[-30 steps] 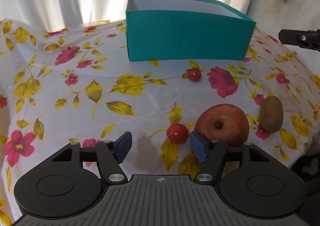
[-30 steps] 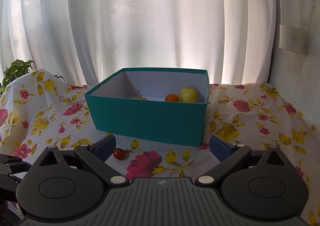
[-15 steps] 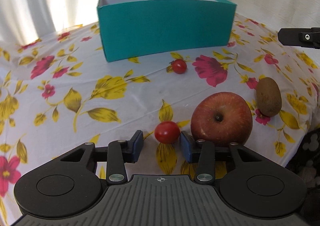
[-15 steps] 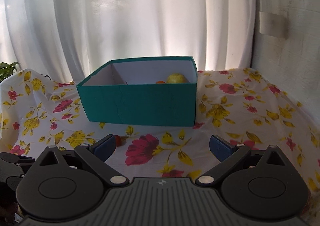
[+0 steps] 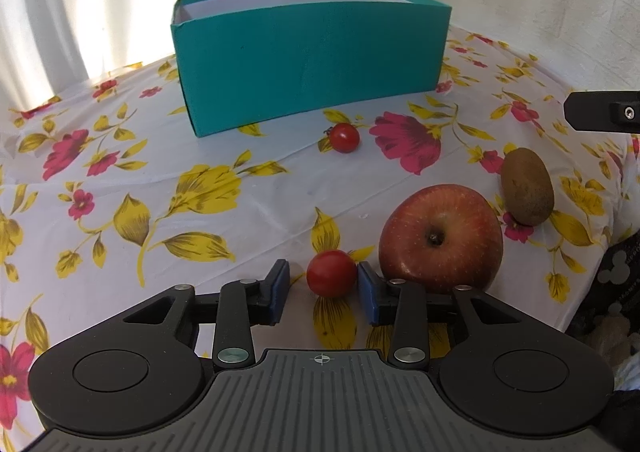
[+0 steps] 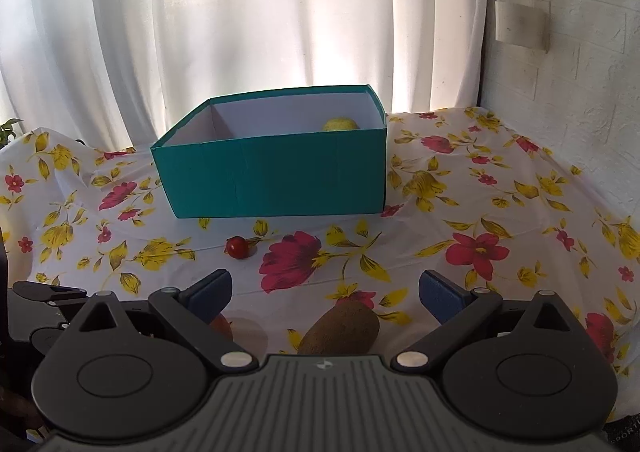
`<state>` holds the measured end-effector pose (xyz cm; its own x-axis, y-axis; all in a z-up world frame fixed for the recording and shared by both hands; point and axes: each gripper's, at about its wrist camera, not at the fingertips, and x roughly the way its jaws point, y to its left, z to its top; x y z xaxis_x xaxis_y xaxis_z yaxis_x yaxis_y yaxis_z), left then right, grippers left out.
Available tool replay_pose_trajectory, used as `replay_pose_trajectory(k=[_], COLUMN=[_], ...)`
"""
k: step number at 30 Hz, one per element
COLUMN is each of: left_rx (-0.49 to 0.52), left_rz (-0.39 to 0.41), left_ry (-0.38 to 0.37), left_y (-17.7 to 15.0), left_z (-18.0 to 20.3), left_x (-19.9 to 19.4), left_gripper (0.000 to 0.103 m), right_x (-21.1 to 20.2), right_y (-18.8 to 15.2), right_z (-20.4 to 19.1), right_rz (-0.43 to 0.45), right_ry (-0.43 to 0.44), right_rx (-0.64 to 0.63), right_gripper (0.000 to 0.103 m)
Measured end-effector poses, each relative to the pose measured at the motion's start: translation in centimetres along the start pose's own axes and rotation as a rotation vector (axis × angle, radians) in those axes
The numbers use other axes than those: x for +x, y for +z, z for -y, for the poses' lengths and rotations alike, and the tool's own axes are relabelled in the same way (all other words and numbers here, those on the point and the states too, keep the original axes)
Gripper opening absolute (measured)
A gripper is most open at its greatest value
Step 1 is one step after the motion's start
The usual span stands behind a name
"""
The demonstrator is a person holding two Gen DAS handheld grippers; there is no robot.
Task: Organize fruits
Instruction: 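Grasp the brown kiwi with the right tool while the left tool holds the tomato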
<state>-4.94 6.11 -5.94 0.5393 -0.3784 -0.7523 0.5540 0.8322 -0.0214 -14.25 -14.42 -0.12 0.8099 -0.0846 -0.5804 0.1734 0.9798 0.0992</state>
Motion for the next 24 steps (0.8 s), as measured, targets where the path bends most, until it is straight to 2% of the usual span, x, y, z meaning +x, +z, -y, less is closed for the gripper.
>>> replay_pose_trajectory(k=[2, 7, 10, 15, 21, 24], left_rx=[-0.001, 0.004, -0.037, -0.130, -0.215, -0.232], left_rz=[-0.001, -0.005, -0.013, -0.010, 0.011, 0.023], left_ry=[-0.015, -0.012, -0.008, 0.041, 0.097, 0.100], left_y=[0.0, 0.1, 0.3, 0.3, 0.1, 0.2], left_z=[0.0, 0.3, -0.2, -1.3, -2.0, -2.0], left_x=[-0.1, 0.0, -0.1, -1.0, -3.0, -3.6], left_gripper=[0.030, 0.029, 0.028, 0.028, 0.028, 0.029], right_x=[-0.1, -0.1, 0.2, 2.0, 4.4, 5.5], right_y=[-0.1, -0.3, -0.6, -1.2, -1.2, -1.2], right_z=[-0.1, 0.0, 0.0, 0.5, 1.7, 1.8], right_rz=[-0.004, -0.023, -0.043, -0.100, -0.156, -0.179], right_ry=[-0.003, -0.008, -0.006, -0.010, 0.037, 0.019], right_rx=[0.001, 0.004, -0.003, -0.012, 0.059, 0.076], right_gripper=[0.100, 0.100, 0.100, 0.100, 0.100, 0.095])
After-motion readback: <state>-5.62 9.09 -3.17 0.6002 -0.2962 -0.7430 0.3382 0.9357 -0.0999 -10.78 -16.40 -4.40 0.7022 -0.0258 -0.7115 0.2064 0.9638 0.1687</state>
